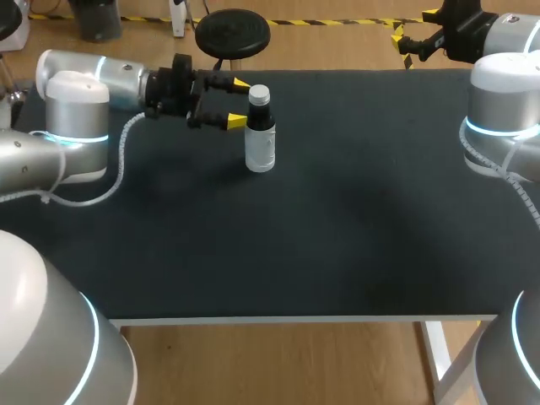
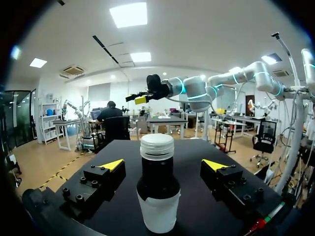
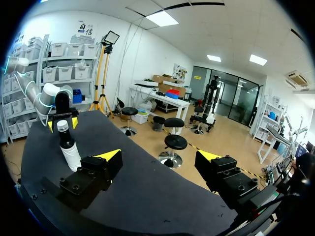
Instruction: Unscrew the bottle cap
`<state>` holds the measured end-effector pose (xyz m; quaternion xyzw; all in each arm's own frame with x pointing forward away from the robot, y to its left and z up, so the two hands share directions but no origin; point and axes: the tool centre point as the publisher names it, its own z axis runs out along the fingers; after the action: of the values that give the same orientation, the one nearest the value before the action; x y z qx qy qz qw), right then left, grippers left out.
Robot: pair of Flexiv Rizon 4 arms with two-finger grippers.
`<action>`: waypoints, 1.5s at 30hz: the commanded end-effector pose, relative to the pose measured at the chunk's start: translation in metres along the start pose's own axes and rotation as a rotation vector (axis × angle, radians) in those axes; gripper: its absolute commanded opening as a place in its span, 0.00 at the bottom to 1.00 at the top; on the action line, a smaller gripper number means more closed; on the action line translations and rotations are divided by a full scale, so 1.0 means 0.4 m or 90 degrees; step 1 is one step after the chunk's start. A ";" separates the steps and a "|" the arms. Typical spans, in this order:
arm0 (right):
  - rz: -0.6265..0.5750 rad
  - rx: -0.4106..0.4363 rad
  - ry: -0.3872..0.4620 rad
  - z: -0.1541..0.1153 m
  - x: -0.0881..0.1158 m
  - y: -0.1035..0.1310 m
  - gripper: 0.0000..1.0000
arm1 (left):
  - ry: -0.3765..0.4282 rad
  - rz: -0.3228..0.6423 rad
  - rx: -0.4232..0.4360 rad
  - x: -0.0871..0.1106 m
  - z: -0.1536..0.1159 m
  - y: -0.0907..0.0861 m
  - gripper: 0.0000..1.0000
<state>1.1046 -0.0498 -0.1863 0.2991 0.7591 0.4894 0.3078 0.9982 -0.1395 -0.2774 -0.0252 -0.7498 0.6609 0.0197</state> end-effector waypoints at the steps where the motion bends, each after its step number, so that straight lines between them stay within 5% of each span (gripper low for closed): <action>1: 0.000 0.001 0.000 -0.001 0.000 0.001 1.00 | -0.002 -0.002 -0.001 -0.003 0.012 0.005 1.00; 45: 0.000 0.001 0.000 -0.001 0.000 0.001 1.00 | 0.062 -0.003 0.020 -0.031 0.103 0.020 1.00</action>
<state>1.1046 -0.0498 -0.1863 0.2991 0.7591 0.4894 0.3078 1.0062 -0.1807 -0.2888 -0.0534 -0.7383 0.6700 0.0563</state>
